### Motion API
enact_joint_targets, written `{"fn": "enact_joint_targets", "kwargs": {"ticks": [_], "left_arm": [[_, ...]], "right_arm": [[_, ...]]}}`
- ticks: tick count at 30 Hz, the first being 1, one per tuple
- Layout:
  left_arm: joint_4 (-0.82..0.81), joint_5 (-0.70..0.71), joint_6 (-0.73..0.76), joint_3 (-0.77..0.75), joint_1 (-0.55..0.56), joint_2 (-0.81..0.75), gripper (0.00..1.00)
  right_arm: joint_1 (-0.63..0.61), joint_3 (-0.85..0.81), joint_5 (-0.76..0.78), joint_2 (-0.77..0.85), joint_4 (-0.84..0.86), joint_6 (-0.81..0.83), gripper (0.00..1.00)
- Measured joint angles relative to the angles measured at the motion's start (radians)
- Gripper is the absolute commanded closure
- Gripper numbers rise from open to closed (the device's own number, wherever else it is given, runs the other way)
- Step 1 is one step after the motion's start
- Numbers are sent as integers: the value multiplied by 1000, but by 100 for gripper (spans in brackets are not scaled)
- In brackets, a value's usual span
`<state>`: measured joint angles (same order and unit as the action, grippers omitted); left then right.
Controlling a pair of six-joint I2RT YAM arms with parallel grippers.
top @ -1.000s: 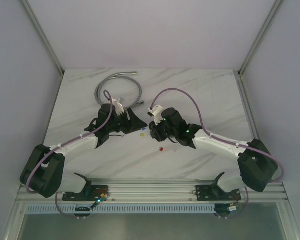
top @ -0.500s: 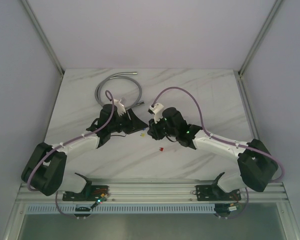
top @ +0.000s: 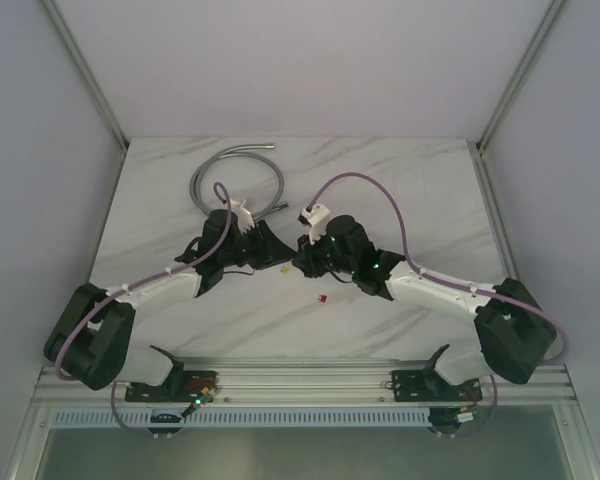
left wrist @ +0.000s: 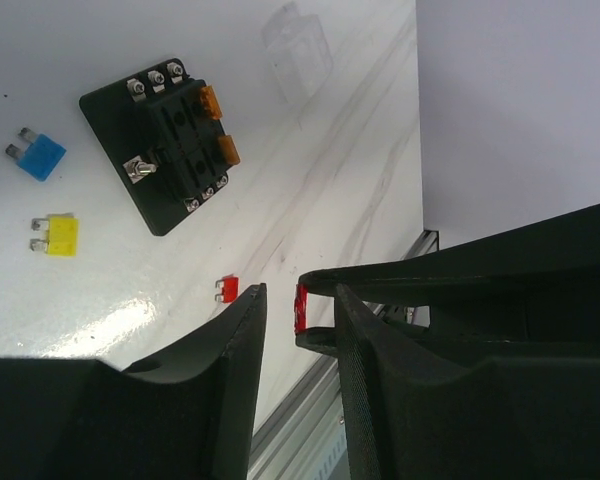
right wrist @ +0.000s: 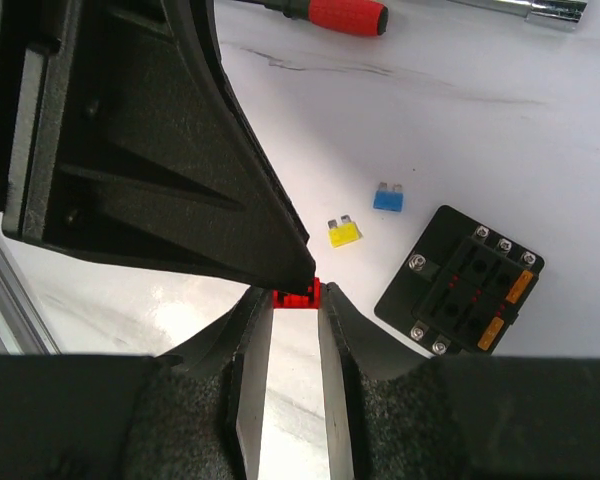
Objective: Snap on the fuse box
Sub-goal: Pick up the fuse from the center of the board.
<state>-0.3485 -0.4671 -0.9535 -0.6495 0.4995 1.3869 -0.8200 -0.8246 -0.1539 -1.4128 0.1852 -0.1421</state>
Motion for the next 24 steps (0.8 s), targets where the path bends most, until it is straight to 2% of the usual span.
{"fn": "enact_joint_targets", "kwargs": {"ticks": [24], "left_arm": [[-18, 60, -67, 18, 9, 4, 72]], "right_arm": [[0, 22, 43, 0, 54, -72, 74]]}}
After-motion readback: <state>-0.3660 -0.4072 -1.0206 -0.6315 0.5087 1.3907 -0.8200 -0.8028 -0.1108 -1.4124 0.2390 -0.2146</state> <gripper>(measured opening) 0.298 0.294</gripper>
